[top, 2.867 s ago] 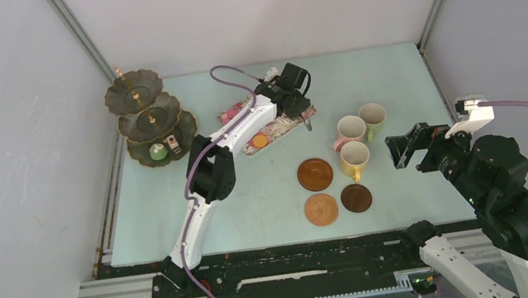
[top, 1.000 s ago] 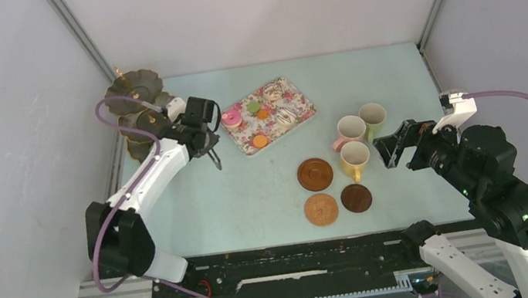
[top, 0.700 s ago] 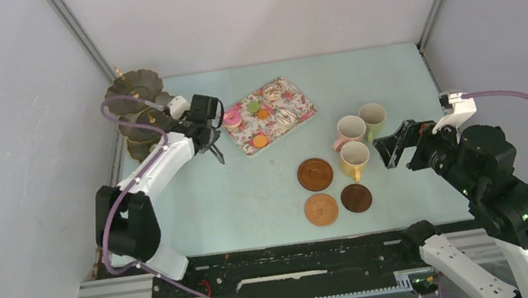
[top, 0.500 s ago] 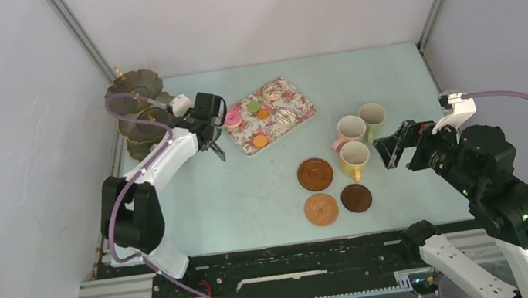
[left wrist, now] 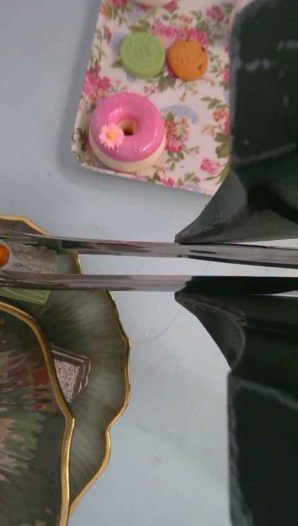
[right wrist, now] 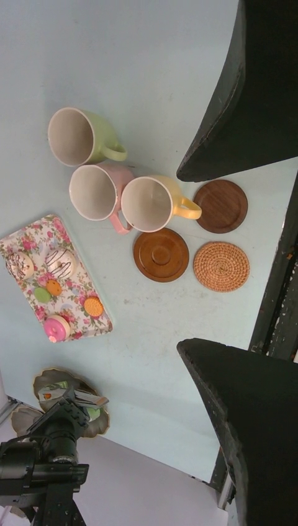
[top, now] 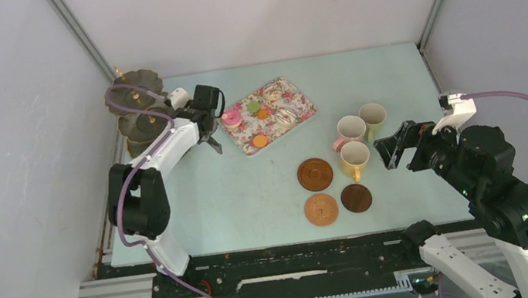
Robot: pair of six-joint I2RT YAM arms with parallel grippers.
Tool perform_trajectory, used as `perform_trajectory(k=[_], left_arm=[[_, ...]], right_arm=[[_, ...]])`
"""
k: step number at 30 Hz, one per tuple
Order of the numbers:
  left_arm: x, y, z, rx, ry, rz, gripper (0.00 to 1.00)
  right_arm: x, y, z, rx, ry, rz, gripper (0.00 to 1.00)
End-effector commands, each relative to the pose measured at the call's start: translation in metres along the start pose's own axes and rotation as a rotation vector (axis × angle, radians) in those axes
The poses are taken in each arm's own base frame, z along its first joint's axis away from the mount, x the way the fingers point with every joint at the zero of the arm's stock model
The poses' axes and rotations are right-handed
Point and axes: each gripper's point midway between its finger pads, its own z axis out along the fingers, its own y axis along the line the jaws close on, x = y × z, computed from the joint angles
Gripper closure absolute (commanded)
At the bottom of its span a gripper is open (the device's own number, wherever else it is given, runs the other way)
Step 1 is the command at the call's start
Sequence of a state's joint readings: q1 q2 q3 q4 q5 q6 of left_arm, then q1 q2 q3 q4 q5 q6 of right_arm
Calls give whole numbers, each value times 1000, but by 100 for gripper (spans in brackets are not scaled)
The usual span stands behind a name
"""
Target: Serve the afternoon tea
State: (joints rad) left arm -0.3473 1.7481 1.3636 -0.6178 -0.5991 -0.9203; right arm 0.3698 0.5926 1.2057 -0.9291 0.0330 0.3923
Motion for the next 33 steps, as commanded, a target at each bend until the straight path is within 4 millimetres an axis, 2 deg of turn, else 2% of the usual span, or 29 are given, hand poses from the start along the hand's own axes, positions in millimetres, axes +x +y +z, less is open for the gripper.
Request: perform_trajectory(k=[1, 9, 18, 26, 33], left_arm=[[-14, 1, 8, -27, -31, 31, 76], [-3, 3, 19, -44, 1, 59, 72], [-4, 5, 16, -25, 3, 76, 57], [-12, 6, 9, -27, -6, 92, 54], [-19, 8, -11, 10, -19, 58, 51]], right_arm=[[-2, -4, -1, 19, -15, -9, 0], [-3, -5, -3, 21, -24, -13, 0], [-4, -5, -3, 21, -25, -18, 0], [-4, -5, -2, 18, -25, -22, 0], [-4, -5, -2, 18, -26, -22, 0]])
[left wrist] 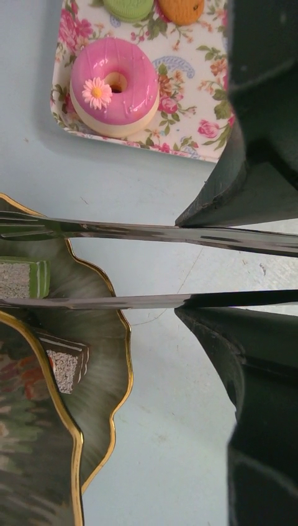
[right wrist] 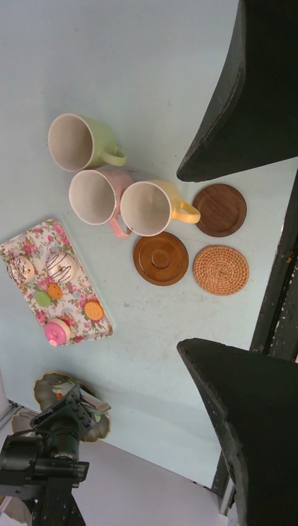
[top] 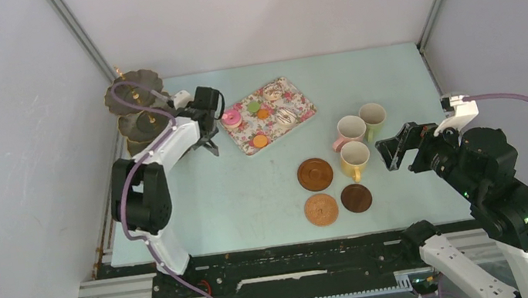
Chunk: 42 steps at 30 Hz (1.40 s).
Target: Serve the afternoon tea
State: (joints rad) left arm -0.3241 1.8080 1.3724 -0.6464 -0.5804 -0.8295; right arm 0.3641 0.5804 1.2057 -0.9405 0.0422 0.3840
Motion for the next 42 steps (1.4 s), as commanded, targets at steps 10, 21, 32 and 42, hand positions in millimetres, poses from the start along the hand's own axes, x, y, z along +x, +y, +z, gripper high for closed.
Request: perform_trajectory(k=[10, 21, 32, 42], left_arm=[[-24, -3, -47, 109, -60, -71, 49], [6, -29, -81, 239, -4, -14, 49], [27, -59, -138, 503, 124, 84, 49], [51, -73, -166, 757, 298, 201, 49]], right_arm=[[-7, -1, 0, 2, -29, -15, 0], [-7, -2, -3, 8, -38, -14, 0], [-8, -4, -5, 13, -48, -18, 0], [-9, -5, -7, 21, -57, -9, 0]])
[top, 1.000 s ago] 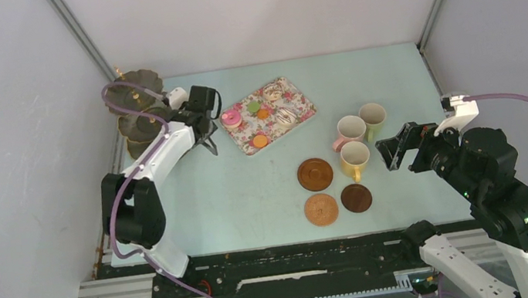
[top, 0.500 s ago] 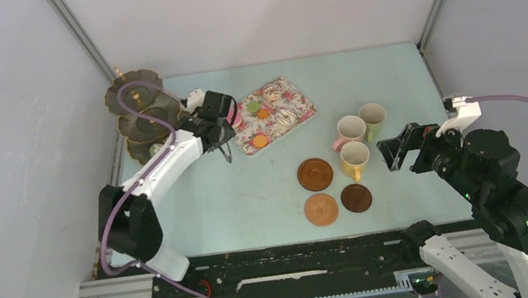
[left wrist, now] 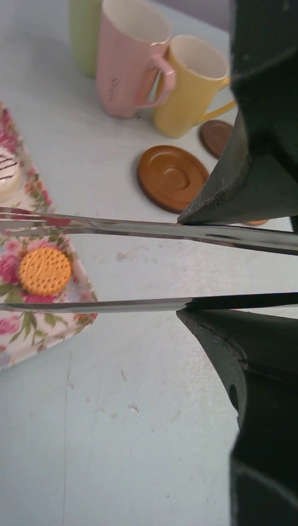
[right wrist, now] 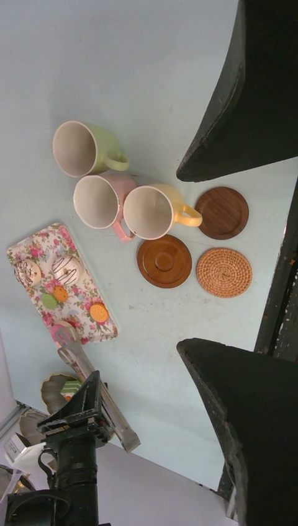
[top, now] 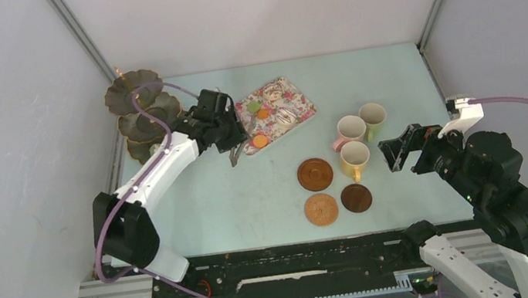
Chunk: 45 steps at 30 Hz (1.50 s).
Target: Serve the afternoon tea
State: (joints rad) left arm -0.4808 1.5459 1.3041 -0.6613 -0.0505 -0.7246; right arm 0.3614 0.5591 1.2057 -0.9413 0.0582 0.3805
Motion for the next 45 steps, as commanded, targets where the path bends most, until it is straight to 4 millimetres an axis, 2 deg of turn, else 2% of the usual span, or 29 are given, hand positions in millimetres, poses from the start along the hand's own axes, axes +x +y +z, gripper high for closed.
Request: perform_trajectory(k=[1, 4, 10, 17, 30, 45], left_arm=[[-7, -19, -18, 165, 33, 51, 49], [-11, -7, -17, 128, 64, 84, 49], [-42, 16, -18, -14, 35, 186, 45], [-71, 26, -7, -131, 36, 251, 44], [-91, 35, 22, -202, 75, 329, 43], [-95, 37, 41, -181, 133, 333, 42]], right_arm=[[-6, -3, -2, 14, -33, -6, 0], [-7, -4, -2, 18, -39, -6, 0], [-5, -4, -1, 24, -27, 3, 0], [-6, -2, 1, 18, -27, 16, 0], [-6, -1, 4, 16, -20, 25, 0], [-6, -3, 7, 31, -16, 20, 0]])
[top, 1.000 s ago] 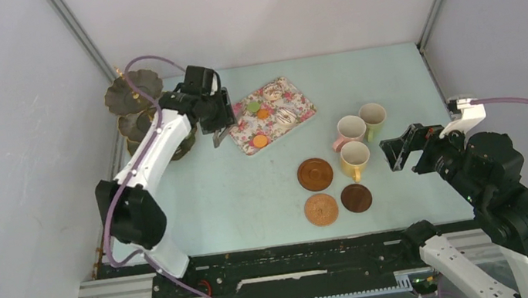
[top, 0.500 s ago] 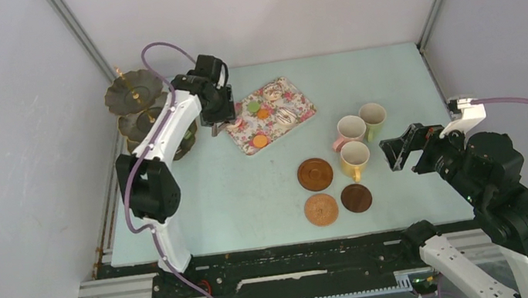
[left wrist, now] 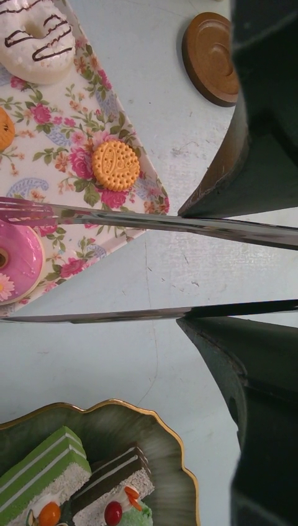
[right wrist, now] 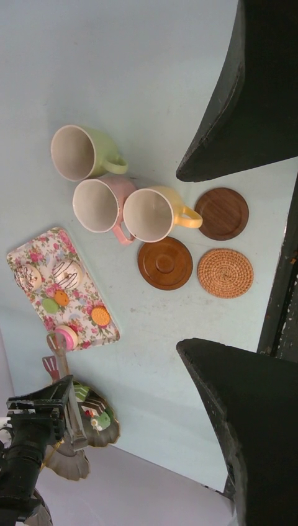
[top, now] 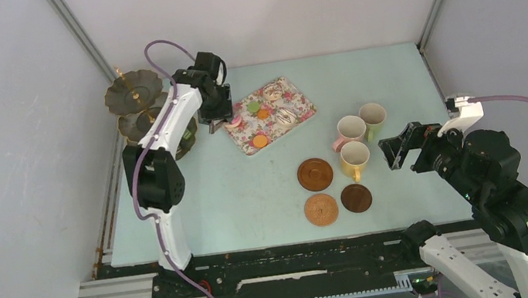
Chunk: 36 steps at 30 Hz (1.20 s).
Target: Serve the afternoon tea
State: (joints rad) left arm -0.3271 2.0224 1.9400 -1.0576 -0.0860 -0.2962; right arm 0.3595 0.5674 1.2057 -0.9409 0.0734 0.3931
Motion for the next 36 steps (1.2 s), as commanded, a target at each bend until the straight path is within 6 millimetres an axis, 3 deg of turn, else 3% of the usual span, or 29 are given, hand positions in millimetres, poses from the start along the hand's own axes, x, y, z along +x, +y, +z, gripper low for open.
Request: perform_trajectory(k=[1, 10, 32, 36], left_arm=[[-13, -4, -8, 41, -29, 22, 42], [-11, -8, -11, 73, -43, -4, 42], [-12, -8, 22, 65, 4, -4, 42], [-14, -7, 19, 58, -7, -3, 49]], right_arm=[[-5, -1, 5, 13, -16, 7, 0], [-5, -1, 5, 12, -14, 5, 0], [-7, 2, 6, 1, -19, 5, 0], [-7, 1, 6, 4, -20, 5, 0]])
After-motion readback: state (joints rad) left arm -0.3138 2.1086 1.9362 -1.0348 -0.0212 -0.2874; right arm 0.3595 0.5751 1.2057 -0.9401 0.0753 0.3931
